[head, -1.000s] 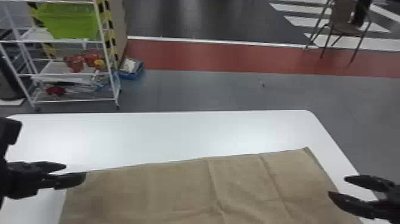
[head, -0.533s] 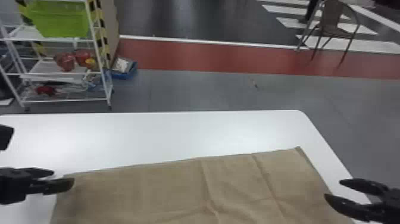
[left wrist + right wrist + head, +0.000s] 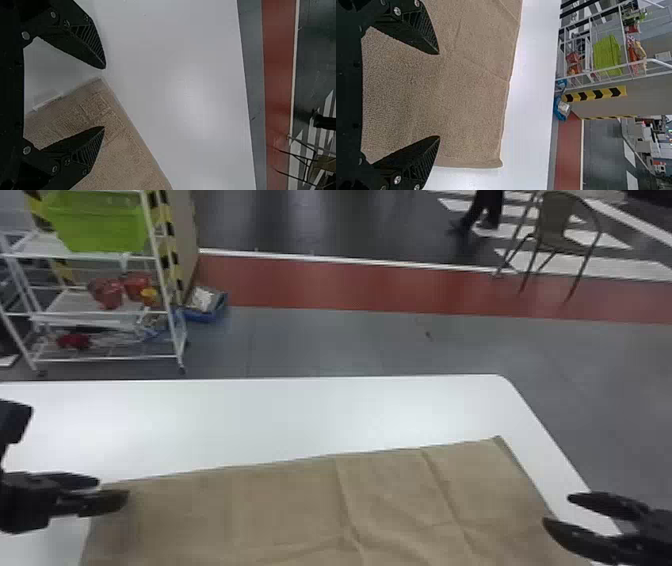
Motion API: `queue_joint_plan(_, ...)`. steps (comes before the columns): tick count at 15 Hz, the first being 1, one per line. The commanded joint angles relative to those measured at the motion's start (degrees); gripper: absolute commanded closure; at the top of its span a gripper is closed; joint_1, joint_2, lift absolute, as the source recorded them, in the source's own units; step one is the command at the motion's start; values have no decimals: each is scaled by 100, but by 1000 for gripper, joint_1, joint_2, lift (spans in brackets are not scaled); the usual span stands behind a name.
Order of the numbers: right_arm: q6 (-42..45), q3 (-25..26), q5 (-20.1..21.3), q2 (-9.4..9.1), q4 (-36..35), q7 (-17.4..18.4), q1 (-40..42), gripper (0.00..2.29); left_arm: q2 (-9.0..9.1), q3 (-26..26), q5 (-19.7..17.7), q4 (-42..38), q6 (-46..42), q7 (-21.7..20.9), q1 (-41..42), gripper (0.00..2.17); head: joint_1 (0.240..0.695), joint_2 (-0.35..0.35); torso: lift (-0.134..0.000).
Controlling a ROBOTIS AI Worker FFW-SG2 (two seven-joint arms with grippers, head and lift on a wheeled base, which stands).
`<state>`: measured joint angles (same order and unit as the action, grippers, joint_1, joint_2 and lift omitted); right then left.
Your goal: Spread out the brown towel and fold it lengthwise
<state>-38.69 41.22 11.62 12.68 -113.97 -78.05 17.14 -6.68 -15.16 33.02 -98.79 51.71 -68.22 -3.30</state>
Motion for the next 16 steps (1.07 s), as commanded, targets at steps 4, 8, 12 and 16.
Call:
queue_joint_plan(4, 23, 52, -28, 76, 50, 0, -9, 140, -17, 13, 82, 158, -42, -69, -136, 613, 695, -182, -122)
queue_joint_plan(8, -30, -18, -11, 76, 129, 237, -299, 137, -17, -13, 90, 167, -42, -122, -180, 613, 695, -184, -122)
queue_joint_plan(12, -135, -317, 306, 76, 990, 800, -1283, 134, -17, -4, 90, 141, -42, -192, -180, 613, 695, -190, -122)
queue_joint_plan(16, -47, -589, 605, 164, 1975, 1169, -2013, 134, -17, -22, 90, 123, -112, -262, -180, 613, 695, -194, -122)
